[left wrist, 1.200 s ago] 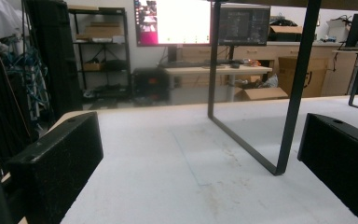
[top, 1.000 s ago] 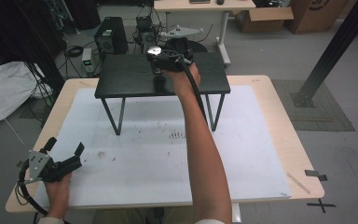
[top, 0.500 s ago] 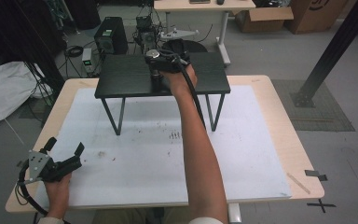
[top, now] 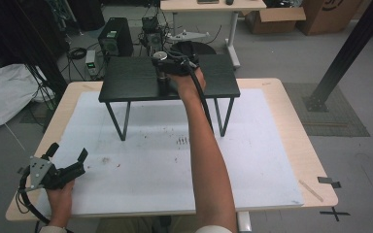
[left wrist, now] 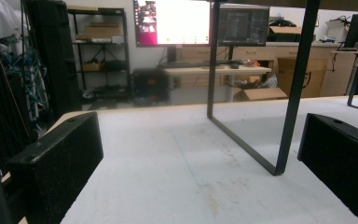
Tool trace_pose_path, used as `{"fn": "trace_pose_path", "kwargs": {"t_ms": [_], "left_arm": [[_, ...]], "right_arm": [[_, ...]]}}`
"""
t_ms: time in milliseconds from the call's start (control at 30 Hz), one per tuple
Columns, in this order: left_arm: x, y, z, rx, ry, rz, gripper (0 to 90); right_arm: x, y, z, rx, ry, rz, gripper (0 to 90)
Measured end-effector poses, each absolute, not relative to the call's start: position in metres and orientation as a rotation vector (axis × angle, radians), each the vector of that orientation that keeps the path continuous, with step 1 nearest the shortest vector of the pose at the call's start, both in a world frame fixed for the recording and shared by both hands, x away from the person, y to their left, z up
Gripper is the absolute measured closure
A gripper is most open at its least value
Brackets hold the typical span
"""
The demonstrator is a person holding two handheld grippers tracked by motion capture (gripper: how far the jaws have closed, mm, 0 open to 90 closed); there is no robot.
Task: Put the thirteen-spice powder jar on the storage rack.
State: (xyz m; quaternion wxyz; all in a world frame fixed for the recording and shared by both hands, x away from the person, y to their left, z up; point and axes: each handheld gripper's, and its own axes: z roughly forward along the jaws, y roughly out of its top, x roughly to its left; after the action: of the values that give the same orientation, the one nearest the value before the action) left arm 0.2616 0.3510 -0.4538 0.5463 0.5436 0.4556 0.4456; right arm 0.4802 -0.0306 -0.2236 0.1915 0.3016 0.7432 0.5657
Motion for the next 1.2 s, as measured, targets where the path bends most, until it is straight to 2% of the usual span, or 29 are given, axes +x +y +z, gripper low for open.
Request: {"fn": "trace_pose_path", "kwargs": {"t_ms": [600, 667, 833, 1000, 1033, 1200], "left_arm": [[0.261, 0.351, -0.454, 1.286, 1.078, 1.056, 0.4], [0.261, 0.351, -0.454, 1.287, 1.077, 1.055, 0.4], [0.261, 0.351, -0.454, 1.289, 1.077, 1.054, 0.4], [0.261, 0.351, -0.454, 1.288, 1.077, 1.052, 0.4], [0.261, 0.351, -0.454, 1.288, 1.076, 1.052, 0.4], [0.261, 0.351, -0.454, 1.288, 1.075, 1.051, 0.4]], "right_arm": [[0.476, -0.037, -0.219, 0.861, 2.053, 1.623, 38.1], [0.475, -0.039, -0.218, 0.873, 2.042, 1.634, 31.1], [0.472, -0.045, -0.216, 0.886, 2.031, 1.638, 25.8], [0.469, -0.053, -0.213, 0.903, 2.005, 1.681, 17.8], [0.467, -0.056, -0.211, 0.911, 1.989, 1.695, 12.2], [0.460, -0.062, -0.208, 0.894, 1.962, 1.666, 6.2]]}}
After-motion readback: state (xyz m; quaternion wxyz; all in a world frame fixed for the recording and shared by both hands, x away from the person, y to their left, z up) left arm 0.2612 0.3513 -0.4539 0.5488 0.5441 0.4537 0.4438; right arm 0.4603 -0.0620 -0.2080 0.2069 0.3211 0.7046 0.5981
